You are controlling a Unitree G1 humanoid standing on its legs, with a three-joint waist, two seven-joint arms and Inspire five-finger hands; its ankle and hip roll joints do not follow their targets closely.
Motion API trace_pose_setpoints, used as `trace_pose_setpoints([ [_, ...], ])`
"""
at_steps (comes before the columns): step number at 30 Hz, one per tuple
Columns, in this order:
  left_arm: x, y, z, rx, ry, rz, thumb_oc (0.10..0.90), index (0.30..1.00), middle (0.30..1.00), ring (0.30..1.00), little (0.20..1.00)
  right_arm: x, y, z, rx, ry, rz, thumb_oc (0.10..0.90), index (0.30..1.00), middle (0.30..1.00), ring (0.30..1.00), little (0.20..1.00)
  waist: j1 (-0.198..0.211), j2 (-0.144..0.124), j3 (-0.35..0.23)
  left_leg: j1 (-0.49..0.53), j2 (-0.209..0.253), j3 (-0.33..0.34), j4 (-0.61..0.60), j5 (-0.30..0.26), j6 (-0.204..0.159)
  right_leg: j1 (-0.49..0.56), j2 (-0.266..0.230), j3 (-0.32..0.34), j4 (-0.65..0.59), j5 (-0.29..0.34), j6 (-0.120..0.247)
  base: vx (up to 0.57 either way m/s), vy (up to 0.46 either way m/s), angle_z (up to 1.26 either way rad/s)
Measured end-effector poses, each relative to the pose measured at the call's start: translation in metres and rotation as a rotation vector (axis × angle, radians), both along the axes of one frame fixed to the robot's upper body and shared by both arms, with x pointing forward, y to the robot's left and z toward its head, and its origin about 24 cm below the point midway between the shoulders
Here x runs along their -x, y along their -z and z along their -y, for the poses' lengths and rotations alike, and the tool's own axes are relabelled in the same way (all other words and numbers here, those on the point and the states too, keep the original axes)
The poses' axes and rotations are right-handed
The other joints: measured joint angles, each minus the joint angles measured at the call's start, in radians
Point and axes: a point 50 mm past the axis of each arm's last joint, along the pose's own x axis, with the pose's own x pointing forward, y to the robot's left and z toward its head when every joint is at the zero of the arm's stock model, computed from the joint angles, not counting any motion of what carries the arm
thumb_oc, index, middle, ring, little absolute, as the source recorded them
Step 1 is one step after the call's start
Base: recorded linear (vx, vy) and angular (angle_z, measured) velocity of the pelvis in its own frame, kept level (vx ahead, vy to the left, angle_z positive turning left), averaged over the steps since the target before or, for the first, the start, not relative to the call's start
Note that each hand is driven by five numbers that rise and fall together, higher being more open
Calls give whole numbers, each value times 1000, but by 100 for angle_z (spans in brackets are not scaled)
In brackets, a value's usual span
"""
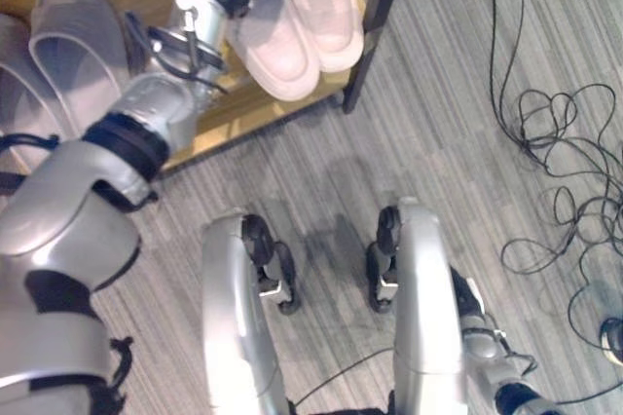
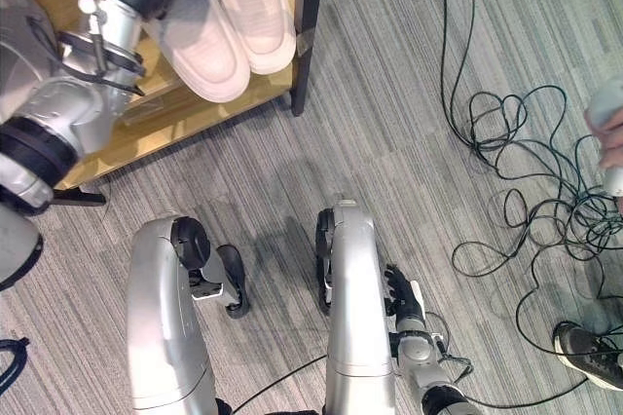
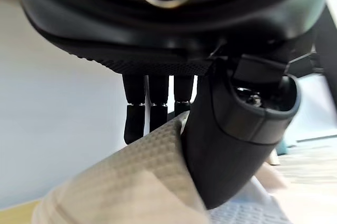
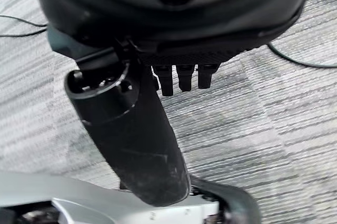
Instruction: Arrange the slippers neatly on the shoe rack.
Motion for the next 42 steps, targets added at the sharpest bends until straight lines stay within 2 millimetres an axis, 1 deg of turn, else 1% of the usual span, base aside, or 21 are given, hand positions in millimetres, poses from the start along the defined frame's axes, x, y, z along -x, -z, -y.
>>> trace_pose_setpoints([
  [2, -6, 2, -3, 38, -60, -38, 800, 900, 900, 900, 900, -6, -7, 0, -93, 49, 54, 800, 900, 900, 900, 900, -9, 0, 0, 0, 0, 0, 0, 0, 0, 1, 0, 0, 1, 0, 0, 0, 0, 0],
  [3, -7, 2, -4, 41, -68, -40, 800, 900, 900, 900, 900, -7, -8, 0, -101, 55, 63, 800, 900, 900, 900, 900, -11, 0, 0, 0, -1, 0, 0, 0, 0, 1, 0, 0, 1, 0, 0, 0, 0, 0],
  [4, -8, 2, -3, 47, -73, -47, 800, 900, 900, 900, 900, -10, -12, -1, -131, 66, 90, 800, 900, 900, 900, 900, -13, 0, 0, 0, -1, 0, 0, 0, 0, 1, -1, 0, 2, 0, -1, -9, -15, 4],
  [6, -10, -1, 4, 55, -80, -56, 800, 900, 900, 900, 900, -12, -14, -1, -154, 77, 101, 800, 900, 900, 900, 900, -14, 0, 0, 2, -5, 0, 0, 1, 0, 4, -5, 0, 4, -3, 1, -5, -4, 6],
  [8, -11, -4, 6, 62, -98, -66, 800, 900, 900, 900, 900, -15, -15, -2, -157, 71, 106, 800, 900, 900, 900, 900, -18, 0, 0, 3, -8, 0, 0, 1, 0, 6, -6, 1, 5, -5, 1, -3, 3, 2],
  [10, -13, -3, 2, 66, -121, -74, 800, 900, 900, 900, 900, -16, -15, -2, -154, 67, 104, 800, 900, 900, 900, 900, -24, 0, 0, 4, -9, 2, 0, 1, 0, 7, -7, 3, 7, -6, 2, 0, 0, 0],
  [17, -15, -2, -5, 83, -152, -89, 800, 900, 900, 900, 900, -14, -11, -4, -154, 53, 79, 800, 900, 900, 900, 900, -25, 0, 0, 11, -9, 4, 0, 1, 0, 10, -7, 6, 10, -7, 1, 0, 0, 0],
  [20, -15, -2, -5, 114, -142, -101, 800, 900, 900, 900, 900, -13, -10, -3, -152, 55, 74, 800, 900, 900, 900, 900, -26, -1, 0, 12, -9, 6, 0, 1, 0, 10, -8, 7, 12, -9, -1, 0, 0, 0],
  [30, -16, -1, -5, 115, -149, -138, 800, 900, 900, 900, 900, -11, -7, -3, -151, 47, 52, 800, 900, 900, 900, 900, -25, -1, 0, 16, -13, 13, 0, 1, -1, 10, -12, 16, 20, -13, 1, -3, -2, 1],
  [35, -16, -4, -7, 244, -93, -163, 800, 900, 900, 900, 900, -10, -5, -6, -149, 32, 34, 800, 900, 900, 900, 900, -22, -1, 0, 17, -16, 16, 1, 1, -1, 10, -15, 20, 23, -16, 4, 0, 0, 0],
  [37, -15, -8, -10, 375, -45, -170, 800, 900, 900, 900, 900, -10, -4, -8, -153, 31, 25, 800, 900, 900, 900, 900, -19, -1, 0, 17, -17, 16, 1, 1, -1, 10, -18, 20, 25, -18, 3, -11, -13, 2],
  [40, -12, -14, -14, 465, -13, -122, 800, 900, 900, 900, 900, -9, -2, -8, -145, 36, 8, 800, 900, 900, 900, 900, -16, -2, 0, 16, -19, 17, 2, 1, -1, 10, -20, 20, 28, -19, 4, -9, -10, 1],
  [42, -11, -15, -14, 472, -15, -90, 800, 900, 900, 900, 900, -8, 0, -8, -137, 33, -4, 800, 900, 900, 900, 900, -14, -2, 0, 17, -20, 17, 3, 1, -1, 10, -21, 20, 29, -19, 4, 0, 0, 0],
])
